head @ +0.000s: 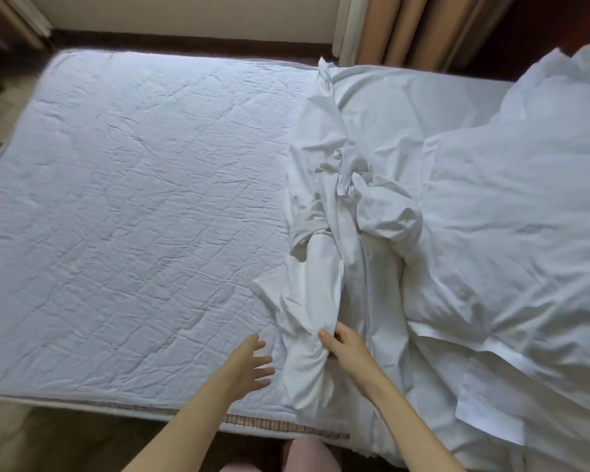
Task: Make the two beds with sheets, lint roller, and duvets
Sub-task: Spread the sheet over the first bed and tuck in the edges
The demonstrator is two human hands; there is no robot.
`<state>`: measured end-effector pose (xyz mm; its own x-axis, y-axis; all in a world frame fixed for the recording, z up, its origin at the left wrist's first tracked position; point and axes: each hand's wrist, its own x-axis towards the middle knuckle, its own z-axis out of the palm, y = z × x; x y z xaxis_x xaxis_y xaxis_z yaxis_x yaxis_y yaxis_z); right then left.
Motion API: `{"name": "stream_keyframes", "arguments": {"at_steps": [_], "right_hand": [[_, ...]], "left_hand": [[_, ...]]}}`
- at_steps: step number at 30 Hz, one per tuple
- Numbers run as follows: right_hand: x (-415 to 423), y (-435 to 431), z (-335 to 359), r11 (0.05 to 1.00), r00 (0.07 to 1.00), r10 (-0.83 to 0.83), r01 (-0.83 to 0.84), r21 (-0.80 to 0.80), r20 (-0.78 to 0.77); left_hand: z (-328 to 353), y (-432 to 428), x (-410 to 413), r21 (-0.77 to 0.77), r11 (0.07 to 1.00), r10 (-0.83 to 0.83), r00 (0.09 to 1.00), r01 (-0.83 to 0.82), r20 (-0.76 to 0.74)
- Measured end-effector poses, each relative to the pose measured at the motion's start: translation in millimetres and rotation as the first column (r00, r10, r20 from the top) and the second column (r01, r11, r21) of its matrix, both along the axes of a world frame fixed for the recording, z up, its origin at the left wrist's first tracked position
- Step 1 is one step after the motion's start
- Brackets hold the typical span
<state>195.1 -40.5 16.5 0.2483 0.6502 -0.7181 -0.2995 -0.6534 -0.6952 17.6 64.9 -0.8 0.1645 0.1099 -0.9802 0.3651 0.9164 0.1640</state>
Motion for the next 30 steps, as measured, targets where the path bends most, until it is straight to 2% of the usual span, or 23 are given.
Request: {"name": "stream_keyframes", "arguments": {"at_steps": [2, 3, 6, 7, 8, 9, 13, 16, 18, 22, 26, 30], "right_hand": [[-4.9, 2.5, 33.7, 0.997, 0.998, 0.051, -0.048, 0.058, -0.036], [-9.1, 3.7, 47.9, 0.993, 0.995, 0.09, -0.087, 0.077, -0.039], [-29.6, 5.0, 67.4, 0.983, 0.985, 0.165, -0.161, 0.094, -0.042], [-38.1, 3.9, 69.7, 0.982, 0.984, 0.175, -0.171, 0.084, -0.036], [-46.5, 2.7, 71.7, 0.982, 0.984, 0.177, -0.175, 0.07, -0.023], [-54.6, 1.8, 72.8, 0.985, 0.986, 0.168, -0.168, 0.05, -0.002], [-89.9, 9.3, 71.0, 0.993, 0.99, 0.095, -0.087, -0.08, 0.107], [-127.9, 36.1, 68.5, 0.988, 0.967, 0.088, -0.054, -0.143, 0.239], [-160.3, 60.6, 69.9, 0.989, 0.943, 0.074, -0.029, -0.143, 0.323], [-240.8, 106.0, 54.2, 0.979, 0.878, 0.057, 0.044, -0.199, 0.475], [-342.8, 135.8, 49.2, 0.967, 0.891, 0.075, 0.044, -0.25, 0.448], [-429.3, 137.9, 60.8, 0.94, 0.934, 0.154, -0.037, -0.34, 0.322]], "left_hand": [[6.1, 4.3, 13.7, -0.131, 0.969, 0.228, 0.963, -0.21, 0.143], [10.2, 10.9, 21.5, -0.181, 0.948, 0.295, 0.936, -0.262, 0.19], [15.4, 37.5, 41.0, -0.2, 0.902, 0.425, 0.871, -0.383, 0.246], [18.9, 50.5, 44.4, -0.17, 0.895, 0.441, 0.873, -0.411, 0.209], [25.2, 61.6, 45.1, -0.16, 0.898, 0.439, 0.856, -0.41, 0.273], [31.8, 73.7, 41.4, -0.084, 0.906, 0.419, 0.855, -0.414, 0.305], [54.7, 131.8, -6.0, 0.176, 0.904, 0.316, 0.887, -0.389, 0.335], [67.9, 176.0, -66.3, 0.268, 0.877, 0.277, 0.876, -0.398, 0.395], [71.1, 199.8, -111.6, 0.303, 0.892, 0.196, 0.891, -0.335, 0.409], [72.4, 248.3, -216.1, 0.42, 0.896, 0.003, 0.947, -0.146, 0.322], [88.2, 304.7, -326.3, 0.467, 0.867, 0.033, 0.955, -0.174, 0.294], [102.2, 349.6, -427.0, 0.503, 0.834, 0.086, 0.954, -0.226, 0.287]]}}
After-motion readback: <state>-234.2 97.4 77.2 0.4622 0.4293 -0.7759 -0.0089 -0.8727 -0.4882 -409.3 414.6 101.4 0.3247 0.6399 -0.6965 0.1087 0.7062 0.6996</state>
